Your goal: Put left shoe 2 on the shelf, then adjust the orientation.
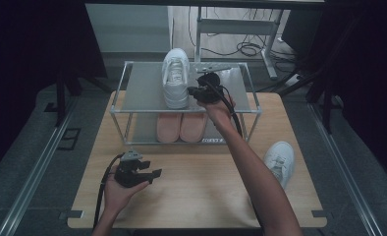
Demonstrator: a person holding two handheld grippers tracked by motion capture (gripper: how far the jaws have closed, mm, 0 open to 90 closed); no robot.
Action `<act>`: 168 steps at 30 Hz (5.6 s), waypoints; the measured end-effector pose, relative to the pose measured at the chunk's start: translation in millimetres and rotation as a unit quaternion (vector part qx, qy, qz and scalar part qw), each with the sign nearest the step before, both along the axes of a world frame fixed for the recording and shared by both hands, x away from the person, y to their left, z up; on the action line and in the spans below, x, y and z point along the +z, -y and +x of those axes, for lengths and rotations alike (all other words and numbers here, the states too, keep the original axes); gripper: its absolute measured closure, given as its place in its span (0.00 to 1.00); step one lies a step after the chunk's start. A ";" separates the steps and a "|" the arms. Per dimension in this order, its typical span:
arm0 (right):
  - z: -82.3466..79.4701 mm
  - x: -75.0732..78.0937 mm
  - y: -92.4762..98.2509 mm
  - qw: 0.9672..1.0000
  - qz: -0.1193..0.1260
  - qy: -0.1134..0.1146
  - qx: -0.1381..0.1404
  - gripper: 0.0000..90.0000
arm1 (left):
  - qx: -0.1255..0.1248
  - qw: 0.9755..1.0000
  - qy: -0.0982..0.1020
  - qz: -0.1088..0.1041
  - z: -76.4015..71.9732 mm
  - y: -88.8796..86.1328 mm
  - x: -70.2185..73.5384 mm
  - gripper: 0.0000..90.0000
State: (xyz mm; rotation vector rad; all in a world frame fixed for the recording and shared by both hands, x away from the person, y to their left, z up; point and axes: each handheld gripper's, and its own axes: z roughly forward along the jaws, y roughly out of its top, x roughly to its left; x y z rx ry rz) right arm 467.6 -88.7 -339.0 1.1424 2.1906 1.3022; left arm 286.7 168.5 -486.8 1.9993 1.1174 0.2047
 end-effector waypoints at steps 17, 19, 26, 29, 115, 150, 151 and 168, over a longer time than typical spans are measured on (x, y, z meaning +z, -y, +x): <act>0.4 -0.8 -7.6 1.000 0.001 0.001 0.003 1.00 | -0.002 1.000 -0.001 0.001 -0.2 2.2 -0.9 0.44; -0.3 -0.5 -6.1 1.000 -0.005 0.005 0.003 1.00 | -0.002 1.000 -0.002 0.000 0.0 2.8 -1.5 0.44; -8.6 5.9 6.7 1.000 -0.009 0.018 0.001 1.00 | -0.001 1.000 -0.001 -0.001 -0.2 1.9 -0.9 0.44; -13.5 8.7 17.7 1.000 -0.006 0.024 -0.002 1.00 | 0.001 1.000 -0.002 -0.002 -0.2 1.1 -0.4 0.44; -247.0 -107.4 168.7 0.992 -0.109 -0.046 0.042 1.00 | -0.005 1.000 -0.011 0.000 0.7 5.4 -3.1 0.44; -284.0 -117.9 214.4 0.990 -0.124 -0.050 -0.032 1.00 | -0.006 1.000 -0.013 0.002 0.9 6.4 -4.1 0.44; -284.8 -117.9 218.0 0.991 -0.123 -0.051 -0.034 1.00 | -0.007 1.000 -0.014 0.002 0.9 6.4 -4.2 0.44; -292.3 -117.3 271.3 0.988 -0.107 -0.062 -0.090 1.00 | -0.007 1.000 -0.016 0.003 1.5 7.3 -5.3 0.44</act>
